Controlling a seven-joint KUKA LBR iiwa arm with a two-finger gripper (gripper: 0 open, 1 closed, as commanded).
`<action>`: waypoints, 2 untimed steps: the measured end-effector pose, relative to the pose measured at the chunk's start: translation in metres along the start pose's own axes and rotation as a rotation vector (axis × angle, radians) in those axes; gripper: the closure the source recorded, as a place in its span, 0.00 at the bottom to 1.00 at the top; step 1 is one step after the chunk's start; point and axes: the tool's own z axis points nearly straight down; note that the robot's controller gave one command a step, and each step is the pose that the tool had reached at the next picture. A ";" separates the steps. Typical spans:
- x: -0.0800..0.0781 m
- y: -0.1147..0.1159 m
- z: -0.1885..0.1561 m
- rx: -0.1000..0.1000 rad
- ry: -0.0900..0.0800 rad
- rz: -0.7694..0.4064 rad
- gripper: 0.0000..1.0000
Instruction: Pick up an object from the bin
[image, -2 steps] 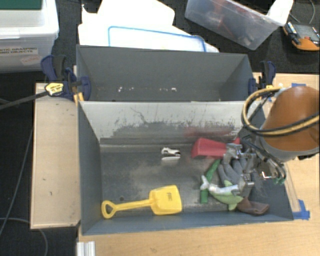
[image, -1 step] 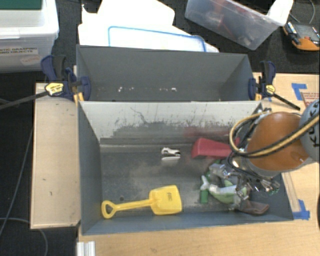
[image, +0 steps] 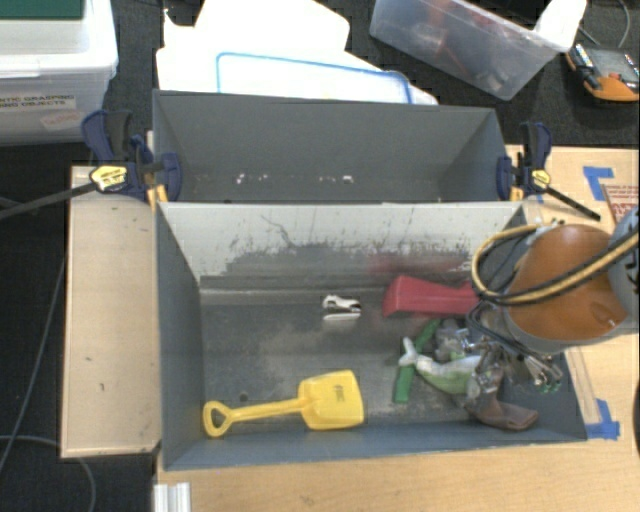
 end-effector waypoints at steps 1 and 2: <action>0.000 0.000 0.000 0.000 0.000 -0.001 1.00; -0.003 -0.031 0.002 -0.004 0.001 -0.189 1.00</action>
Offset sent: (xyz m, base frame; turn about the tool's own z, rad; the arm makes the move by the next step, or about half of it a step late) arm 0.0123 -0.0303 -0.0017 -0.1911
